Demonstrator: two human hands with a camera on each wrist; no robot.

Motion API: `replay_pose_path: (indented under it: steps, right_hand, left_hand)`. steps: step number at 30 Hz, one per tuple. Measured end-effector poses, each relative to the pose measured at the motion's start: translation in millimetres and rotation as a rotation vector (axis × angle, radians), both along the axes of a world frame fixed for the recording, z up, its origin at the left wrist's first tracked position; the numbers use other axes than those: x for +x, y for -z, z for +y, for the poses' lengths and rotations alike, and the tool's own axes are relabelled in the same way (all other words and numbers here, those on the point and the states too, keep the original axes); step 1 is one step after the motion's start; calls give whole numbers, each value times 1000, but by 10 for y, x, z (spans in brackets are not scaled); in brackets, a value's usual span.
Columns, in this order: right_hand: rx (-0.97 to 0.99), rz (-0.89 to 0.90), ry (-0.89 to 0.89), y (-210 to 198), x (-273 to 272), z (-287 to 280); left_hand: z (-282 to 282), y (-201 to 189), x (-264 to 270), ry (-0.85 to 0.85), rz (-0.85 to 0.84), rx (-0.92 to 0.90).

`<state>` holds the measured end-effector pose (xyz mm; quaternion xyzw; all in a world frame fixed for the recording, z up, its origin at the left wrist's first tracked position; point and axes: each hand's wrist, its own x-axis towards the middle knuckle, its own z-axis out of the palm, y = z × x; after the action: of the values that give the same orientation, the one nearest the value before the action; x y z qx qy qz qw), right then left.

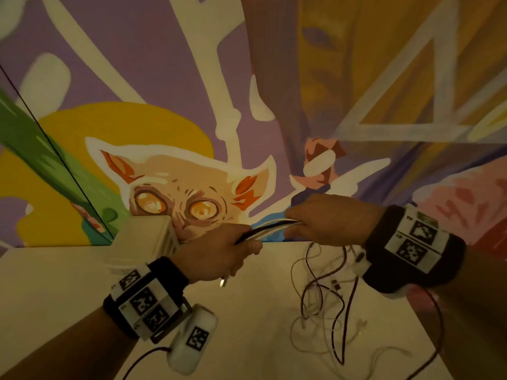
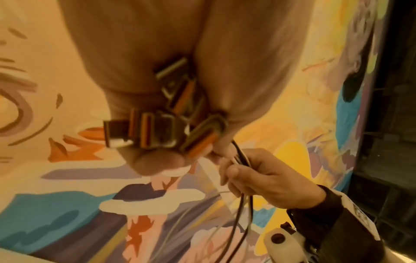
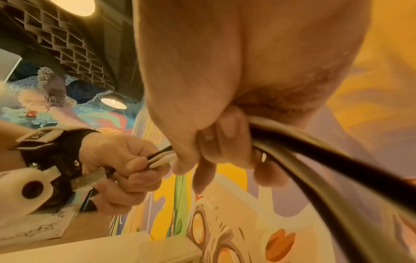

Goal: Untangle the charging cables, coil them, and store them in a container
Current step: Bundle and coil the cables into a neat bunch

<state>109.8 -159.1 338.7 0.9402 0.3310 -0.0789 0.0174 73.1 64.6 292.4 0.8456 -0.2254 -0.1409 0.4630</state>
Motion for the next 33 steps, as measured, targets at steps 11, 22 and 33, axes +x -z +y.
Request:
replay_pose_path:
  steps: [11, 22, 33]
  right_hand:
    - [-182, -408, -129, 3, -65, 247]
    - [1075, -437, 251, 250, -585, 564]
    - [971, -210, 239, 439, -649, 697]
  left_hand:
    - [-185, -128, -42, 35, 588, -388]
    - [-541, 56, -200, -405, 753, -1453]
    - [-615, 46, -481, -436, 788, -1394]
